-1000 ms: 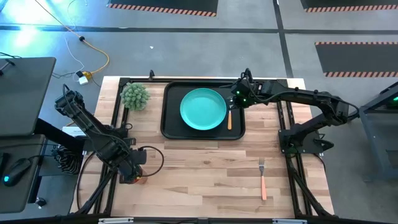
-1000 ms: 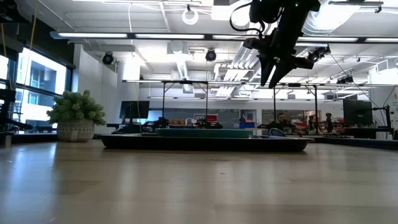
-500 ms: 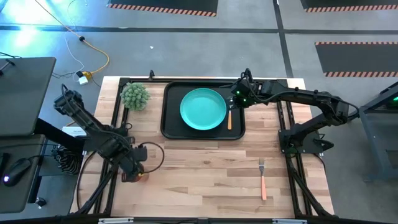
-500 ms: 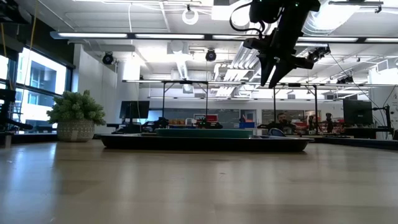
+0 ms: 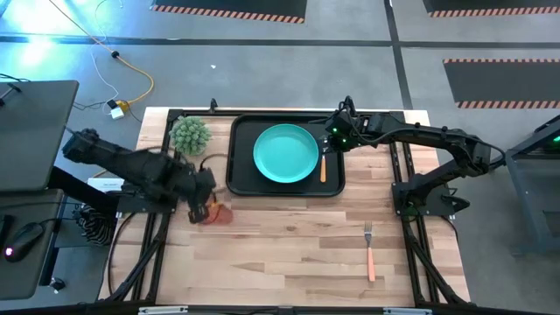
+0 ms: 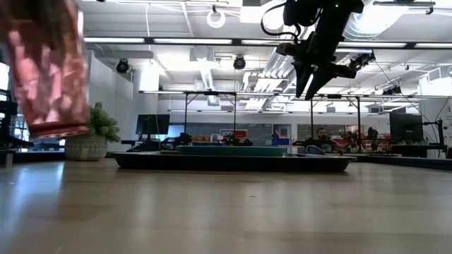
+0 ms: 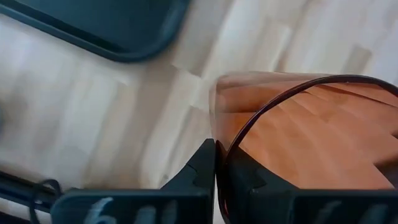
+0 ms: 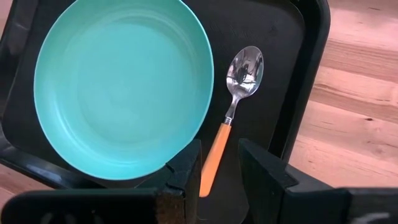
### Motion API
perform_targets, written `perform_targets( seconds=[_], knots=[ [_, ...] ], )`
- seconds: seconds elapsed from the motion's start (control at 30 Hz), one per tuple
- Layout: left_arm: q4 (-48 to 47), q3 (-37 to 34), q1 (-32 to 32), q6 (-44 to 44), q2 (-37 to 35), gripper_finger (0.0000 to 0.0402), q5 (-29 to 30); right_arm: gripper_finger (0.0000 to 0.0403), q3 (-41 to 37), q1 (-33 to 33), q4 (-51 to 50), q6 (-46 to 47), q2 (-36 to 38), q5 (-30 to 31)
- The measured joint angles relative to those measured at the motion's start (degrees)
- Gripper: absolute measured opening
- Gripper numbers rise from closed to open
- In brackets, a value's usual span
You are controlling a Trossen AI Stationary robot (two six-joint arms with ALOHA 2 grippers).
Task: Pick and place plate/cup/fork/spoon on tray
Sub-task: Put the orange glass onto the black tray
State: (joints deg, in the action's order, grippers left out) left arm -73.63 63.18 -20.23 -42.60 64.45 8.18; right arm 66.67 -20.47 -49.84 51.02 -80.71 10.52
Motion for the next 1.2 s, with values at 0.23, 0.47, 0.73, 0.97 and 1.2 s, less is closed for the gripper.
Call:
perform_targets(
  seconds=[0.23,0.47,0.73,0.97,1.2],
  knots=[
    [0.70,0.02,12.37,10.55,-0.99,0.0003,3.95,0.0099,0.00,0.02,0.01,1.84,0.00,0.00],
    [6.56,0.02,25.30,21.76,-0.93,0.0003,5.59,0.0099,0.00,0.01,0.15,3.06,0.00,0.02],
    [17.32,0.04,38.92,34.46,-0.64,0.0003,1.81,0.0099,0.00,0.00,0.15,3.11,0.00,0.53],
    [29.32,0.02,48.31,41.44,-0.60,0.0003,-2.10,0.0099,0.00,0.02,0.19,4.51,0.00,2.71],
    [33.43,2.24,55.22,45.20,1.92,0.0003,-2.84,0.0099,0.00,0.00,0.28,4.46,0.00,3.48]
  ],
)
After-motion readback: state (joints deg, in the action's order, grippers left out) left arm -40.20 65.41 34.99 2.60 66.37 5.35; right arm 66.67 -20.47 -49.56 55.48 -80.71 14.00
